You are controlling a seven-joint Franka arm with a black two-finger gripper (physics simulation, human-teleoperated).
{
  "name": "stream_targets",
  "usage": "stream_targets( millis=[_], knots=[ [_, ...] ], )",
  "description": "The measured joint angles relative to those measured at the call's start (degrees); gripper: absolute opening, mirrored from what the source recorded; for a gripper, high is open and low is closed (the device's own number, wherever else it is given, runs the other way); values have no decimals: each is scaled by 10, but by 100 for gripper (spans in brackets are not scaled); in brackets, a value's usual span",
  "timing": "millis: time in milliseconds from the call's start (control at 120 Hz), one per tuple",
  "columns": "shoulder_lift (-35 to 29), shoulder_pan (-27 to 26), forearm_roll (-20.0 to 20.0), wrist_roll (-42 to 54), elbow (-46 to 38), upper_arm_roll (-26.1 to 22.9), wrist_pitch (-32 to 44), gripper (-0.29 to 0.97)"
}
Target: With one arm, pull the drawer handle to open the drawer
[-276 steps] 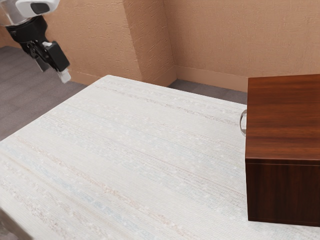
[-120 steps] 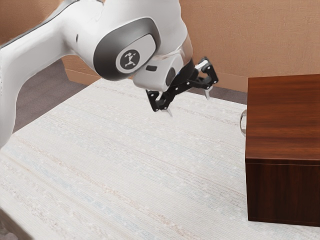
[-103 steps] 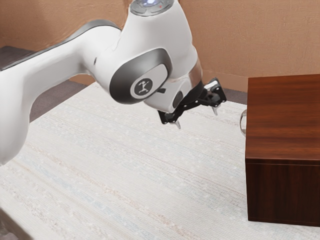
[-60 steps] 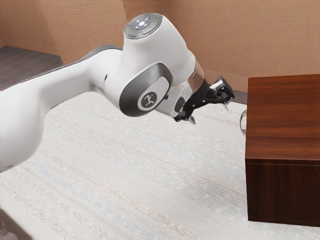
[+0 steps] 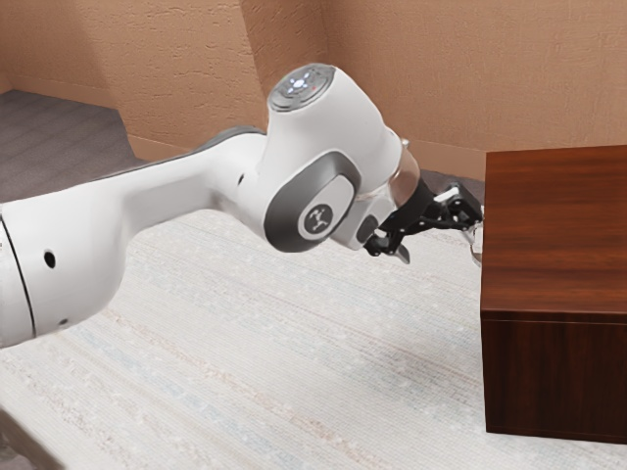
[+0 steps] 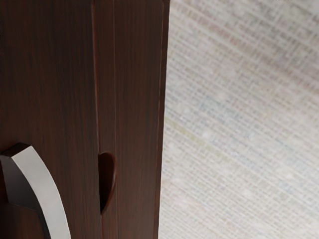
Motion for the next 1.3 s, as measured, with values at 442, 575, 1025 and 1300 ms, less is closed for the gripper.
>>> stream_targets(
  millis=[442,575,1025,1300],
  knots=[
    [17,17,-1,48,8,-15,8,65],
    [5,24,-2,58,-9,-15,9,62],
    [-51,67,-1,80,-75,-17,8,62],
    [-100,98,-6,87,-127,-14,8,58]
  ],
)
